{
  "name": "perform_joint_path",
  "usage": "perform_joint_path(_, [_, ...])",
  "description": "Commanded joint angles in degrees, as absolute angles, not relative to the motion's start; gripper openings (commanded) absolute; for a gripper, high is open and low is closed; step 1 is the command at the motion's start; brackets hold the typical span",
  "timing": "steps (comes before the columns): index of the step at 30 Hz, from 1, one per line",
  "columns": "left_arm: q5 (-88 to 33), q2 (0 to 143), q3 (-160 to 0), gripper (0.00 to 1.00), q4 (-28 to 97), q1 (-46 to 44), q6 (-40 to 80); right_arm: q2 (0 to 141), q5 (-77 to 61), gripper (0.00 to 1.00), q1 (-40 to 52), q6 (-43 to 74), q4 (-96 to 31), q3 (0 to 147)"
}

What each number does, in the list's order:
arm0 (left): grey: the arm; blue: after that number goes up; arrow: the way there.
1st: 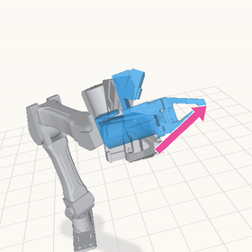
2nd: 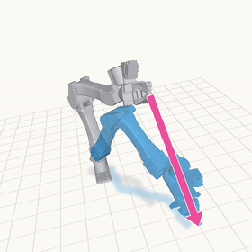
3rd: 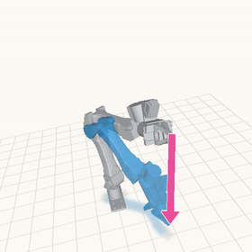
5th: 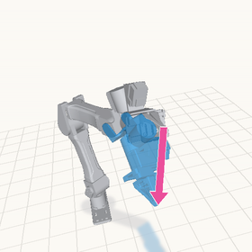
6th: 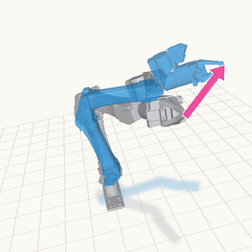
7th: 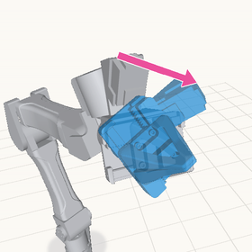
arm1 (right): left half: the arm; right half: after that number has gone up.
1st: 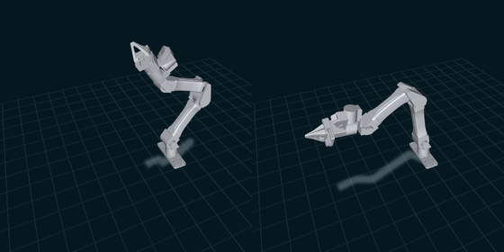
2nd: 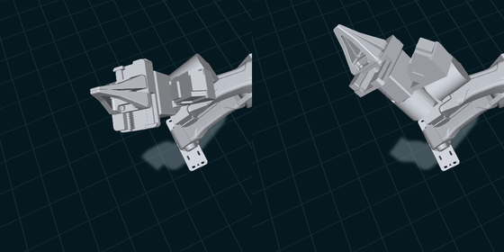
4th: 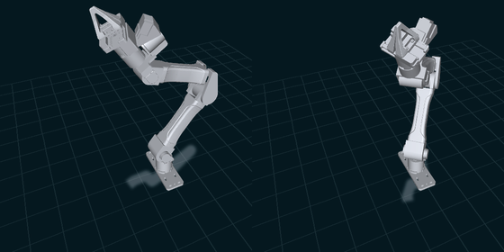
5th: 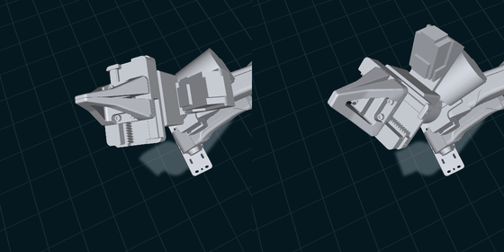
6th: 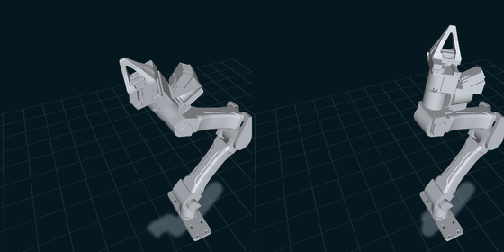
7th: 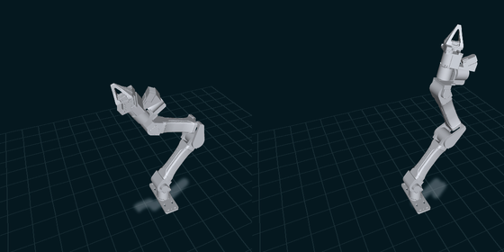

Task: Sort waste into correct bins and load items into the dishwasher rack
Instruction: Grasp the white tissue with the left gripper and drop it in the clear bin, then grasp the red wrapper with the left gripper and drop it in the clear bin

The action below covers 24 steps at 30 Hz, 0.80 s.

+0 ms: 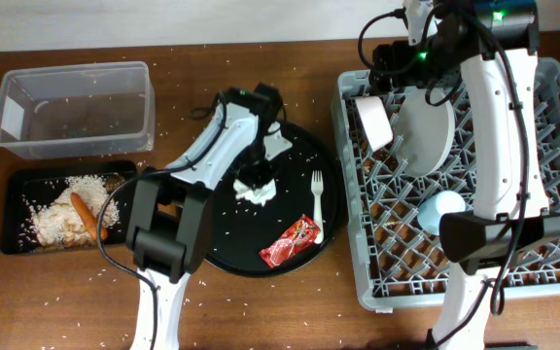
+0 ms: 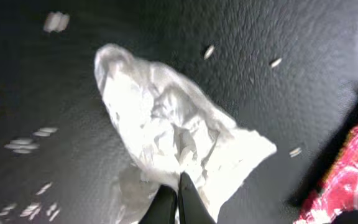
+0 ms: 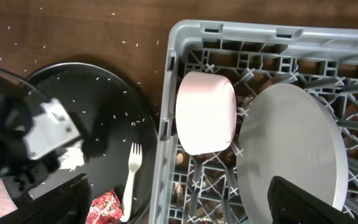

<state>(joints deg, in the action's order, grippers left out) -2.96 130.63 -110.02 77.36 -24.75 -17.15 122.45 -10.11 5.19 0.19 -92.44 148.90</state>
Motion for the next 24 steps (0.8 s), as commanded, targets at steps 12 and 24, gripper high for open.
perform_joint_path(12, [3.7, 118.3, -118.4, 0.02, 65.1, 7.0, -2.8, 122.2, -8.1, 0.9, 5.2, 0.3, -94.3, 148.5])
perform_joint_path(24, [-15.9, 114.9, -113.0, 0.99, 68.2, 3.0, -23.8, 122.2, -8.1, 0.9, 5.2, 0.3, -95.2, 148.5])
